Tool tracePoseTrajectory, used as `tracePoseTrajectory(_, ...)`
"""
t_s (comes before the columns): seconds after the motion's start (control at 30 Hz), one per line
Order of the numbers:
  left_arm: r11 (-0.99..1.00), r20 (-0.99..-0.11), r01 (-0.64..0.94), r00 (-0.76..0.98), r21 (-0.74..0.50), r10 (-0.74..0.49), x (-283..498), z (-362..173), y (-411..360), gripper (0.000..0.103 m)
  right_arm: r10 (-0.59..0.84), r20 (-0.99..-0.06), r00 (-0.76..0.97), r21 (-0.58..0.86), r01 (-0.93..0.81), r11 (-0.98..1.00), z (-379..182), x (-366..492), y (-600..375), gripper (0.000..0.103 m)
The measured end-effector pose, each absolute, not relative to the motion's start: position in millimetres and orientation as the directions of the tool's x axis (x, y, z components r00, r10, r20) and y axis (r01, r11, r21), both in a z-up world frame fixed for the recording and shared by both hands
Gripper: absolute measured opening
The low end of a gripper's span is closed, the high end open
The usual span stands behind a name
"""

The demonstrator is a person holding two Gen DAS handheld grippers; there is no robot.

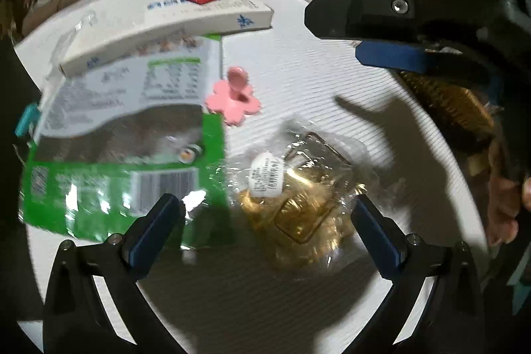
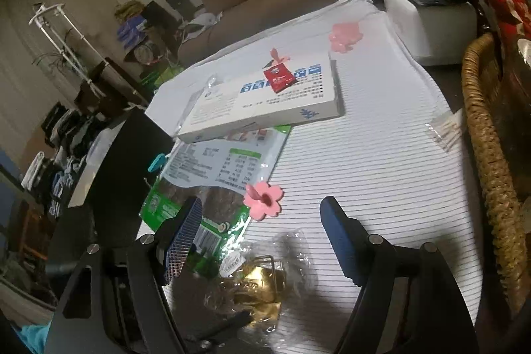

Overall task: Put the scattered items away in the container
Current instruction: 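Grasp the clear bag with the gold wire item using the left gripper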

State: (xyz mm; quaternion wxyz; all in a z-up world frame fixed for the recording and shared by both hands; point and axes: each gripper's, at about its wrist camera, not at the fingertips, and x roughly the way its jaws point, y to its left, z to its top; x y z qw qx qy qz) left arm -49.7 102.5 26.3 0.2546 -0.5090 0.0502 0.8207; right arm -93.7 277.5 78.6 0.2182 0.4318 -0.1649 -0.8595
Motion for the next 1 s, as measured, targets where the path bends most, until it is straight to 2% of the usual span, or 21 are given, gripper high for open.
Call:
tracePoseTrajectory(0.1,-0.859,-0.801,-0.424,-0.385,-0.287,0.458,-47.4,45.7,92.6,0.103,-0.522,-0.658,-0.543,0.486,0.223,-0.845,81.4,-93.0,285.4,0.076)
tracePoseTrajectory(0.17,-0.850,-0.796,-0.424,-0.371,-0.314,0.479,-49.8,47.4,94.4,0.103,-0.530,-0.640,-0.556,0.504,0.217,-0.836,84.9,-92.0,291.7,0.076)
tracePoseTrajectory(0.33,-0.817,-0.875,-0.545,-0.282,-0.192,0.394,-53.9,13.5,114.2,0.103,-0.544,-0.628,-0.556,0.526,0.212,-0.824,86.7,-89.5,300.0,0.076)
tracePoseTrajectory(0.47,-0.762,-0.857,-0.627,-0.294,-0.161,0.422,-49.7,13.1,113.2,0.103,-0.556,-0.627,-0.547,0.540,0.209,-0.815,84.9,-88.5,302.9,0.076)
tracePoseTrajectory(0.57,-0.775,-0.846,-0.612,-0.323,-0.154,0.423,-50.2,12.3,109.8,0.087,-0.552,-0.628,-0.548,0.541,0.203,-0.816,84.1,-87.9,304.8,0.076)
tracePoseTrajectory(0.63,-0.786,-0.845,-0.602,-0.341,-0.139,0.411,-51.6,14.6,109.7,0.052,-0.550,-0.631,-0.548,0.539,0.200,-0.818,83.4,-87.2,305.9,0.076)
tracePoseTrajectory(0.83,-0.797,-0.819,-0.543,-0.311,-0.263,0.482,-61.0,22.2,94.0,0.038,-0.547,-0.632,-0.549,0.543,0.190,-0.818,82.0,-86.7,308.7,0.076)
tracePoseTrajectory(1.0,-0.793,-0.751,-0.506,-0.361,-0.340,0.553,-70.8,59.6,63.8,0.037,-0.556,-0.625,-0.548,0.534,0.220,-0.816,87.2,-85.5,301.5,0.076)
